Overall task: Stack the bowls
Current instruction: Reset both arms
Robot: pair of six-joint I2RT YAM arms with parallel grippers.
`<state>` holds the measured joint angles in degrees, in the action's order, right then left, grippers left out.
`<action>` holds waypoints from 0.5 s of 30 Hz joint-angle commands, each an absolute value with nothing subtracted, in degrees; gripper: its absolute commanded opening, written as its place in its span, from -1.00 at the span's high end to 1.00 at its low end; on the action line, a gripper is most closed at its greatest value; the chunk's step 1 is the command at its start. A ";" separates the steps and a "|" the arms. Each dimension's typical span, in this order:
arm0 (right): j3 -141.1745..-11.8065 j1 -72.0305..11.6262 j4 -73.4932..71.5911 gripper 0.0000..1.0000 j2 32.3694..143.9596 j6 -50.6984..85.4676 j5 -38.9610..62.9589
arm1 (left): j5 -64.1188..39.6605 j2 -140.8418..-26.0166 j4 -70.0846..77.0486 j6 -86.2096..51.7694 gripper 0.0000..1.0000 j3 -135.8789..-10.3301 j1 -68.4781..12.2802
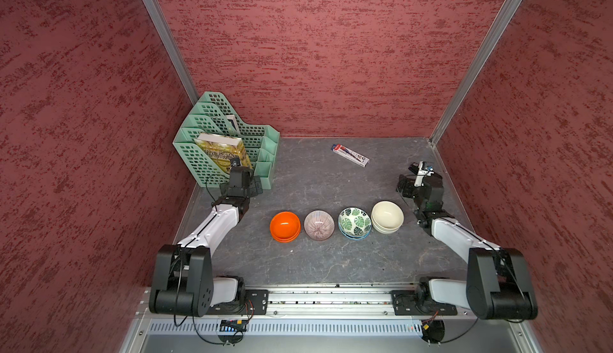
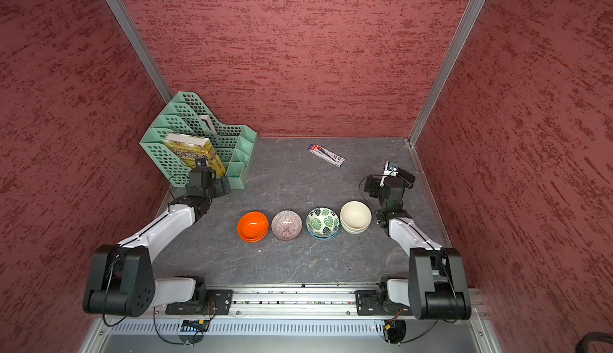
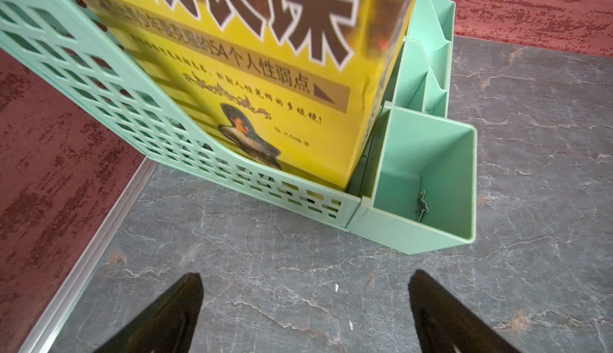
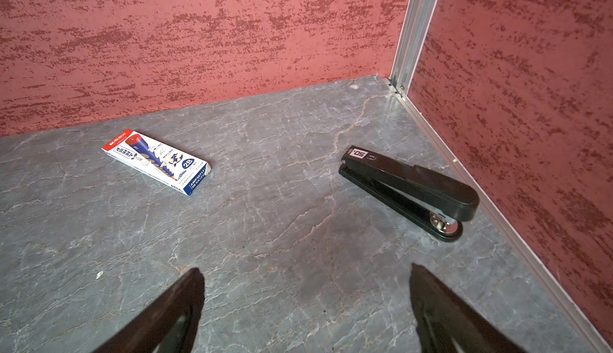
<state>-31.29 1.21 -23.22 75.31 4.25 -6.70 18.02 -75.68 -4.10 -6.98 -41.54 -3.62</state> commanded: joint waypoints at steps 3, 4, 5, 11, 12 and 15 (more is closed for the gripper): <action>-26.28 1.96 -34.91 -0.97 76.67 3.68 -3.64 | 15.31 -76.12 7.76 -5.67 -0.99 -38.49 -3.23; -25.19 1.96 -36.94 -0.97 76.69 3.50 -2.83 | 15.07 -76.18 9.18 -5.32 -0.99 -37.57 -3.13; -24.52 2.00 -38.35 -0.97 77.10 3.06 -2.16 | 14.88 -76.18 11.06 -4.98 -0.99 -36.56 -3.08; -20.45 1.98 -48.08 -0.97 80.11 2.79 -0.30 | 13.00 -77.52 19.73 -4.51 -0.99 -31.86 -2.99; -19.94 2.01 -49.78 -0.97 80.72 2.61 0.01 | 12.82 -77.78 20.36 -4.31 -0.99 -31.40 -2.99; -19.30 2.02 -52.24 -0.97 82.35 3.01 -0.89 | 12.19 -77.75 23.28 -4.33 -0.99 -29.57 -3.08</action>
<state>-20.01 1.56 -45.15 81.25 3.31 -1.56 13.74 -77.43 16.88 -5.26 -30.85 -3.42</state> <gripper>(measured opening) 0.985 0.996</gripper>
